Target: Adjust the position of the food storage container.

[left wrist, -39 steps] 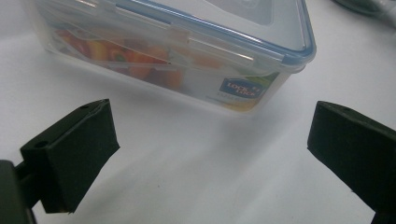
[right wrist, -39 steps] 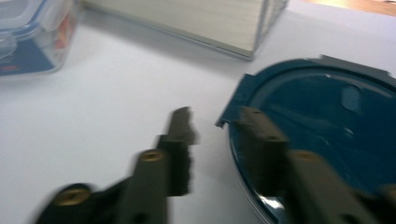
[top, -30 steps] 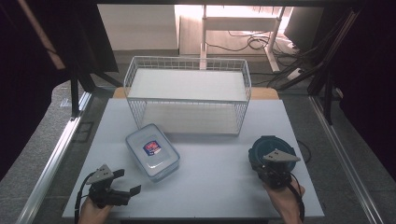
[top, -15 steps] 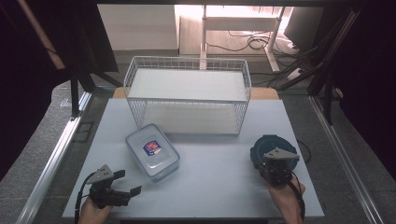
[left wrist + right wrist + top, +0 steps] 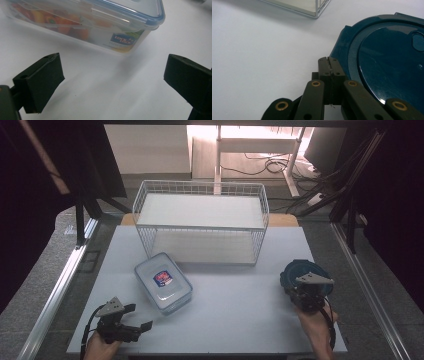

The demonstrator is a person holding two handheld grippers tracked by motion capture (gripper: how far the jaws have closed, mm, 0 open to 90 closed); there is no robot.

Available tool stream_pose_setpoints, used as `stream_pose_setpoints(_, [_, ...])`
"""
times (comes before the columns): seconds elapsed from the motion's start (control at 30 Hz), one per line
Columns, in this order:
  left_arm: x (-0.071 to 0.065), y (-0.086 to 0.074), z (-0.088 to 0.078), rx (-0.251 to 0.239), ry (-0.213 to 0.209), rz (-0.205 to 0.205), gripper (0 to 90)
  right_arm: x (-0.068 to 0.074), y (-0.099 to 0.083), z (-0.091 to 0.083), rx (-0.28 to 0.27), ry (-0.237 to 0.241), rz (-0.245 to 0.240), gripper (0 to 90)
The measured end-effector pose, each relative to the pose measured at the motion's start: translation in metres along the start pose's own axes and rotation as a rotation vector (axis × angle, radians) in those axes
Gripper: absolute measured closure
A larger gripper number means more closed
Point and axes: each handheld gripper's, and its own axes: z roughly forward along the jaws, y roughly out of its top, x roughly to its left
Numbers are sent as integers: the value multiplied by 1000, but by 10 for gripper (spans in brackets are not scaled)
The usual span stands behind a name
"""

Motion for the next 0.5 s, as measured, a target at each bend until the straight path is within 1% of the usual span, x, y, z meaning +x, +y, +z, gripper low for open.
stream_pose_setpoints(0.07, [1, 1, -1, 0, 8, -4, 18, -1, 0, 0, -2, 3, -6, 892])
stream_pose_setpoints(0.1, [4, 3, -2, 6, 33, 4, 18, -1, -1, 0, -6, 6, 1, 891])
stream_pose_setpoints(0.13, [4, 3, -2, 6, 33, 4, 16, -1, -1, 0, -6, 6, 1, 891])
stream_pose_setpoints(0.17, [12, 7, -5, 18, 67, 11, 18, -1, -2, -1, -9, 10, 9, 889])
stream_pose_setpoints(0.2, [17, 9, -6, 13, 69, 7, 18, -2, -2, -2, -14, 21, 20, 887])
stream_pose_setpoints(0.23, [17, 9, -6, 13, 69, 7, 24, -2, -2, -2, -14, 21, 20, 887])
stream_pose_setpoints(0.27, [25, 10, -8, 4, 75, -17, 57, -1, -3, -5, -31, 49, 41, 883])
stream_pose_setpoints(0.3, [36, 14, -9, 8, 103, -42, 90, 0, -2, -6, -38, 55, 41, 881])
stream_pose_setpoints(0.33, [36, 14, -9, 8, 103, -42, 146, 0, -2, -6, -38, 55, 41, 881])
stream_pose_setpoints(0.37, [46, 20, -9, 30, 162, -24, 238, 4, -1, -7, -47, 78, 41, 878])
stream_pose_setpoints(0.4, [51, 24, -8, 41, 192, -13, 300, 5, -1, -7, -48, 84, 41, 872])
stream_pose_setpoints(0.43, [57, 29, -7, 48, 213, -5, 374, 8, -1, -6, -48, 92, 35, 869])
stream_pose_setpoints(0.47, [57, 29, -7, 48, 213, -5, 452, 8, -1, -6, -48, 92, 35, 869])
stream_pose_setpoints(0.5, [65, 35, -5, 47, 230, -8, 452, 10, 0, -6, -47, 100, 29, 868])
